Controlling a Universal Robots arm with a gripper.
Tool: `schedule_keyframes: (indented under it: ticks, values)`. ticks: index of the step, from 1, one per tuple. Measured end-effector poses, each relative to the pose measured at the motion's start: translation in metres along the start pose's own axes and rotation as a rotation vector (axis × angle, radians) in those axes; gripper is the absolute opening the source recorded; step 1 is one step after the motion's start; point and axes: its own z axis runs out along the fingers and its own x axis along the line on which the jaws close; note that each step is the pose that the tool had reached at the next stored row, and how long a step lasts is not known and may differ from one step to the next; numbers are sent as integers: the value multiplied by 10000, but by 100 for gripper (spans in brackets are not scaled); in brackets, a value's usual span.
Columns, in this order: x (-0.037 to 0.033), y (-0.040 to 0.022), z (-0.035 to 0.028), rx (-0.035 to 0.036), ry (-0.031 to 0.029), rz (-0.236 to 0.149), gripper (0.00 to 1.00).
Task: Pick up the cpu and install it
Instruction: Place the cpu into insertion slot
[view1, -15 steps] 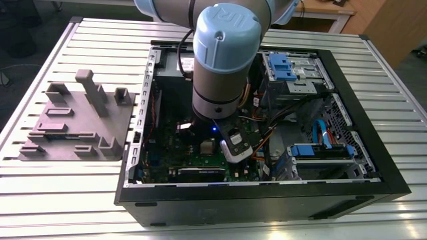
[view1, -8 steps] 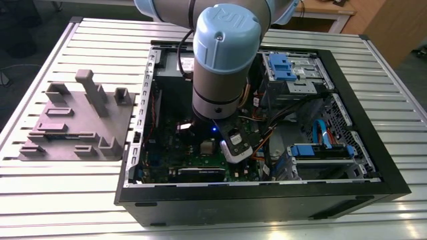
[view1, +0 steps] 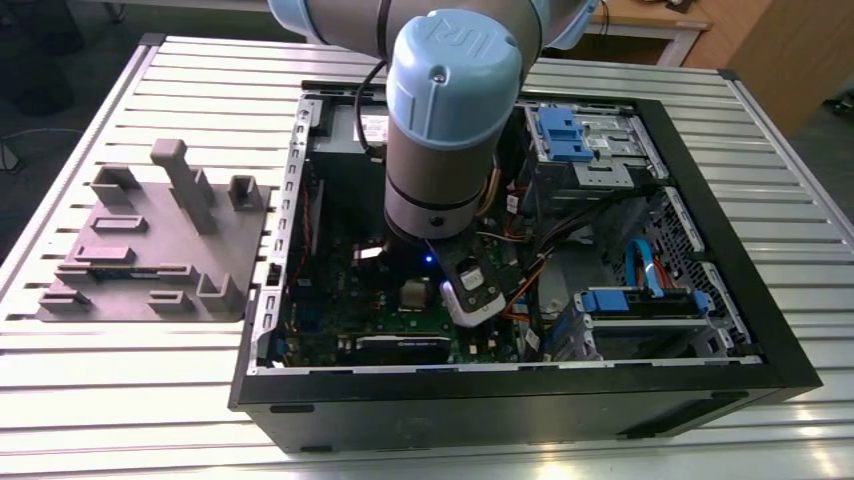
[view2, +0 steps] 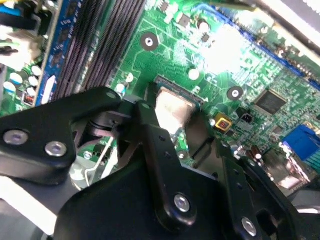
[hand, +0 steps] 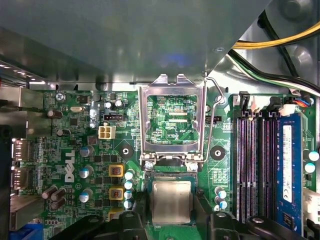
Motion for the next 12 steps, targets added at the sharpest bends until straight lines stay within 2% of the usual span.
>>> schedule_keyframes:
  ticks: [1, 8, 12]
  values:
    - [0, 0, 0, 0, -1, -1, 51]
    - [0, -1, -3, 5, 3, -6, 51]
    - [1, 0, -25, 5, 3, -6, 51]
